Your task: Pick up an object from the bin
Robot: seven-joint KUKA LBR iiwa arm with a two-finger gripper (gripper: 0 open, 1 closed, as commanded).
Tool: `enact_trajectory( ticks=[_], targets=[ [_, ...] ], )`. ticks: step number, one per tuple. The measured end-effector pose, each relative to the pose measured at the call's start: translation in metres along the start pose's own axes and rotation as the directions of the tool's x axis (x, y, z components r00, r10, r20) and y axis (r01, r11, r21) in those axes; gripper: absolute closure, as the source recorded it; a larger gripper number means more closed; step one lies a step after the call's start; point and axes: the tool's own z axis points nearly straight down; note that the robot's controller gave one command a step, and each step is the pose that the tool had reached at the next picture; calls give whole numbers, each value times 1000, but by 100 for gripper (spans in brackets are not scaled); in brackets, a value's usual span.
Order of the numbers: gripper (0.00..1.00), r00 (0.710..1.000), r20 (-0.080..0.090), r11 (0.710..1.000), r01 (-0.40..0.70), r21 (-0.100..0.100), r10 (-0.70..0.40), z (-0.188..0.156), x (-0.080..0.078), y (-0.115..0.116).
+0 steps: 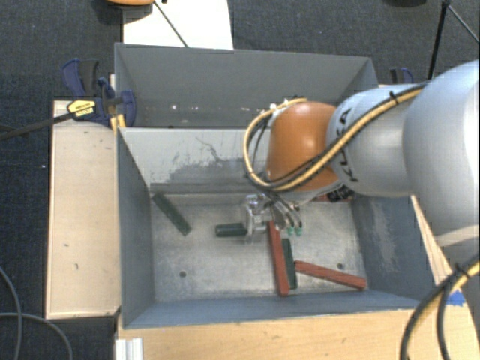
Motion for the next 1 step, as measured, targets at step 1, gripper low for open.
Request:
enact_trajectory(
  ticks=[1],
  targets=[
    [100, 1000, 10, 1000, -3, 0, 3, -182, -2, 8]
  ],
)
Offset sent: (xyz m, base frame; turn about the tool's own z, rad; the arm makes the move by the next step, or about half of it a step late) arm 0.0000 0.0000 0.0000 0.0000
